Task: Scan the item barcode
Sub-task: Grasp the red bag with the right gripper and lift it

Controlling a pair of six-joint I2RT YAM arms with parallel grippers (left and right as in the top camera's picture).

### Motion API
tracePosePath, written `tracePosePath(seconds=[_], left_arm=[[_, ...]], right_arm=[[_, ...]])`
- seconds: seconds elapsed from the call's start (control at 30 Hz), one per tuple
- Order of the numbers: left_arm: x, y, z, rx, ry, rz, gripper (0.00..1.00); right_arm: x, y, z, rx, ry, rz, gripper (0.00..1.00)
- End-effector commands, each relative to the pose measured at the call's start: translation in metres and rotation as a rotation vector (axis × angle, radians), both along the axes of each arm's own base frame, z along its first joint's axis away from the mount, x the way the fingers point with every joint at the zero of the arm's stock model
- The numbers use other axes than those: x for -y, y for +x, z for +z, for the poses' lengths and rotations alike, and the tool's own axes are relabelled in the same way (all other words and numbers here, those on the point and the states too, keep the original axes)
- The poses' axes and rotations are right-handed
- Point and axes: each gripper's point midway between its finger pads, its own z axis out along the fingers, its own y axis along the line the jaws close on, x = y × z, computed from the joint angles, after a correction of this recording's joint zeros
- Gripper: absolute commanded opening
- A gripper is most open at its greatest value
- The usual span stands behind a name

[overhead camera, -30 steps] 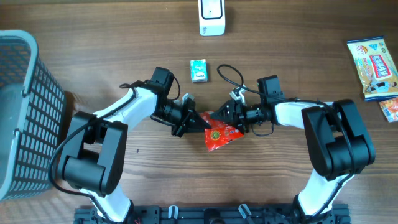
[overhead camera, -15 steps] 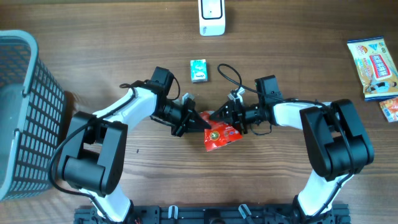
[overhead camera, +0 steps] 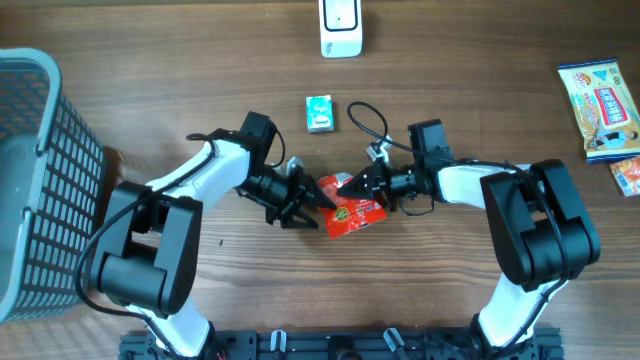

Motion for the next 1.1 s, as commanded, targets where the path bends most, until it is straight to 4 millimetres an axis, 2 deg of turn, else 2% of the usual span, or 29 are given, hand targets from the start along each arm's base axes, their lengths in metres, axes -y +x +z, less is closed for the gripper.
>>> tracePosePath(seconds=[0.0,0.1,0.23,0.3,0.37,0.4,0.43,0.57,0.63,0.73,0.83,1.0,1.07], left_arm=[[-0.037,-0.007,-0.014,0.009,0.191,-0.039,0.46],[-0.071,-0.009,-0.012,-0.024,0.342,-0.054,0.43],[-0.089,0.001,0.004,0.049,0.426,-0.068,0.46],[-0.096,0.009,0.014,0.124,0.470,-0.067,0.46],[-0.107,0.019,0.022,0.209,0.537,-0.042,0.46],[-0.114,0.025,0.025,0.245,0.581,-0.020,0.49],[-0.118,0.031,0.026,0.282,0.608,-0.011,1.00],[-0.125,0.053,0.024,0.376,0.659,0.013,1.00],[-0.123,0.061,0.024,0.408,0.652,0.025,1.00],[-0.120,0.074,0.026,0.460,0.641,0.045,1.00],[-0.119,0.081,0.027,0.490,0.634,0.057,1.00],[-0.119,0.081,0.027,0.490,0.634,0.057,1.00],[-0.119,0.081,0.027,0.490,0.634,0.057,1.00]], right_arm=[[0.004,0.018,0.009,0.095,0.009,-0.009,0.04],[0.007,0.034,0.007,0.166,-0.066,-0.036,0.04],[0.032,0.049,-0.003,0.256,-0.354,-0.055,0.04],[0.053,0.055,0.009,0.326,-0.525,-0.029,0.04],[0.063,0.060,0.030,0.416,-0.600,-0.010,0.04],[0.065,0.061,0.046,0.498,-0.607,0.011,0.04],[0.067,0.062,0.063,0.590,-0.612,0.026,0.04],[0.064,0.061,0.118,0.876,-0.595,0.065,0.04],[0.064,0.063,0.133,0.955,-0.589,0.061,0.04],[0.059,0.070,0.140,1.013,-0.562,0.054,0.04],[0.044,0.078,0.147,1.084,-0.461,0.053,0.04],[0.006,0.064,0.175,1.409,-0.101,0.198,0.04],[0.003,0.070,0.176,1.479,-0.078,0.207,0.04]])
